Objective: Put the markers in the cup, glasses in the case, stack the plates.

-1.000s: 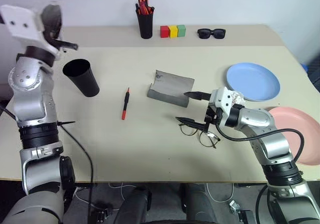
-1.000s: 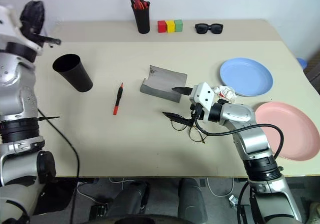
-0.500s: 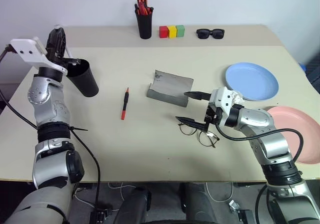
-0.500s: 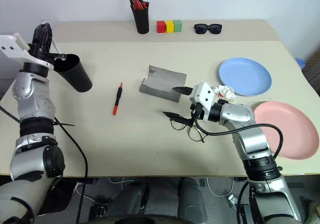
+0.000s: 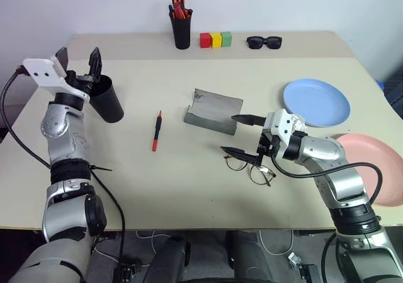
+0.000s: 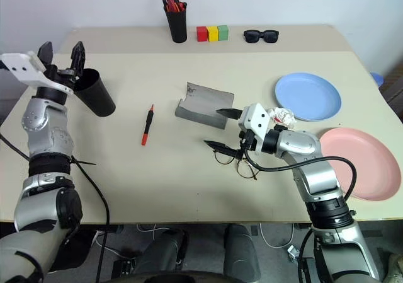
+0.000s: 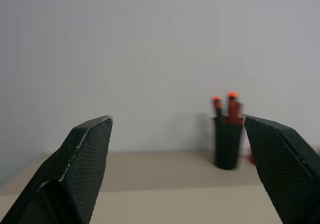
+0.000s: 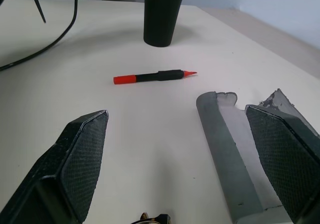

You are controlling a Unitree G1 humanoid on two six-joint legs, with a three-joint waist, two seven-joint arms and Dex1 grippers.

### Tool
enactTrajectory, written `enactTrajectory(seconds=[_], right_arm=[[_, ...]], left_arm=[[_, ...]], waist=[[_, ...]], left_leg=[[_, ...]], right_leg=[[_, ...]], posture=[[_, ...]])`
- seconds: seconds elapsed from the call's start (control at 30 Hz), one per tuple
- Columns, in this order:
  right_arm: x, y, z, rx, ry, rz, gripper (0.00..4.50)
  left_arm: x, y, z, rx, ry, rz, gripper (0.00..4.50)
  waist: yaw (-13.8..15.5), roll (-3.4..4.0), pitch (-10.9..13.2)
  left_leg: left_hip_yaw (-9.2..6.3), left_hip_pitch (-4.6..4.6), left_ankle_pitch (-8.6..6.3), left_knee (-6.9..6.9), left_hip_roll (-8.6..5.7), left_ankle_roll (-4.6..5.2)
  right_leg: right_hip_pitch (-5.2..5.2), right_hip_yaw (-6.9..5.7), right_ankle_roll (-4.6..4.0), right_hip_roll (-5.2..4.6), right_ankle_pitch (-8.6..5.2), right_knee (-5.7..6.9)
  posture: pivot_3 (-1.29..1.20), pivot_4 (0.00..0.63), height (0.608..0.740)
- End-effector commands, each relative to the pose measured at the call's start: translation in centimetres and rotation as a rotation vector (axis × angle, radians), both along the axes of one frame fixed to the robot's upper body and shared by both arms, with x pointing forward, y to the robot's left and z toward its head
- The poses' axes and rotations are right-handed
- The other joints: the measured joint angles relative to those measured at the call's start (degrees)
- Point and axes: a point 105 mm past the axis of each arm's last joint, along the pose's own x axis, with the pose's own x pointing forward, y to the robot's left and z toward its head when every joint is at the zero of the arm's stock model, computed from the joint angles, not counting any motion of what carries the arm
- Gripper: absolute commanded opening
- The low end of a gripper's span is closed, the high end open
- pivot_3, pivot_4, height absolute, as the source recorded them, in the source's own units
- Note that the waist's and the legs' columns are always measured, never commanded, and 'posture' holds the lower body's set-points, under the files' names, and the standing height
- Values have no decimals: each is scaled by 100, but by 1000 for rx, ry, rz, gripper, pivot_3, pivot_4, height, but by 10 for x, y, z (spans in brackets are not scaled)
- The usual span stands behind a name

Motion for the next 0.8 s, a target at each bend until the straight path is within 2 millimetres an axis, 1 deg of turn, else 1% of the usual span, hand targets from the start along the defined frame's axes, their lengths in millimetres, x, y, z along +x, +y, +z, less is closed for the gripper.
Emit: enactTrajectory(seconds=[0.03, 0.1, 0.13, 0.17, 0.2, 0.27, 0.3, 0.33, 0.37, 0.43, 0.53, 0.63, 0.73, 0.8], right_arm=[[0, -4, 21, 40, -53, 4, 4500], [2, -14, 26, 67, -30, -5, 4500], [2, -20, 26, 71, -11, -5, 4500], [2, -24, 26, 66, -2, -5, 4500], [4, -28, 25, 54, -7, -11, 4500], [6, -33, 24, 41, -15, -20, 4500], [7, -33, 23, 40, -17, -22, 4500], [8, -33, 22, 43, -18, -22, 4500], [8, -32, 22, 44, -19, -21, 4500], [7, -31, 20, 47, -21, -21, 4500], [4, -32, 20, 80, 5, -13, 4500], [0, -35, 29, 163, 7, 3, 4500], [-6, -31, 44, 250, -16, 31, 4500], [-8, -28, 41, 231, -24, 30, 4500]], left_arm=[[-7, -35, 25, 14, 53, -63, 4424], [-9, -62, 24, 24, 158, -100, 4424], [-11, -75, 19, 53, 214, -123, 4424], [-11, -84, 8, 90, 292, -130, 4424], [-10, -93, -8, 130, 390, -132, 4424], [-12, -100, -37, 188, 555, -111, 4424], [-13, -102, -47, 195, 598, -103, 4424], [-14, -101, -52, 165, 632, -103, 4424], [-14, -100, -56, 146, 655, -105, 4424], [-13, -92, -64, 159, 700, -41, 4424], [-10, -91, -71, 149, 757, -36, 4424], [-7, -88, -80, 186, 834, 18, 4424], [-6, -85, -89, 163, 910, 47, 4424], [-6, -87, -97, 132, 959, 28, 4424]], waist=[[-16, 0, 0], [-18, 0, 0], [-19, 0, 0], [-18, 0, 0], [-18, 1, 0], [-34, 1, -1], [-52, 2, -1], [-70, 4, 0], [-73, 3, 0], [-62, 1, 2], [-20, 2, 1], [3, 2, 1], [-5, 2, 1], [-13, 2, 1]], left_leg=[[0, 1, 0, -1, 0, 0], [0, 3, 0, -1, 0, 0], [1, 3, -2, -1, 0, 4], [3, 4, -5, 0, 0, 8], [6, 6, -5, 0, -1, 9], [14, 15, -13, -2, -1, 23], [17, 18, -13, -3, 1, 24], [22, 22, -13, -5, 4, 24], [30, 25, -13, -9, 10, 24], [35, 14, -7, -7, 18, 13], [40, 14, 2, -7, 23, -4], [43, 11, 0, -3, 21, -1], [45, 11, -1, -2, 21, 0], [44, 13, -1, -4, 21, 0]], right_leg=[[0, 0, 0, 0, 0, -1], [0, 3, 0, 1, 0, 1], [0, 5, 0, 1, 0, 2], [0, 7, 0, 1, 0, 3], [0, 10, 0, 2, 0, 4], [2, 18, 0, 8, 0, 6], [2, 24, 0, 15, 0, 6], [2, 35, 0, 23, 0, 7], [-2, 49, -1, 31, 0, 7], [-18, 57, -9, 41, 5, 9], [-23, 62, -15, 45, 9, 9], [-18, 65, -12, 45, 14, 4], [-18, 69, -9, 45, 16, 2], [-18, 68, -9, 45, 16, 2]], posture=[[0, 150, 740], [0, 150, 740], [0, 150, 740], [0, 150, 740], [0, 150, 740], [0, 150, 740], [0, 150, 740], [0, 150, 740], [0, 150, 740], [0, 150, 740], [0, 150, 740], [0, 150, 740], [0, 150, 740], [0, 150, 740]])
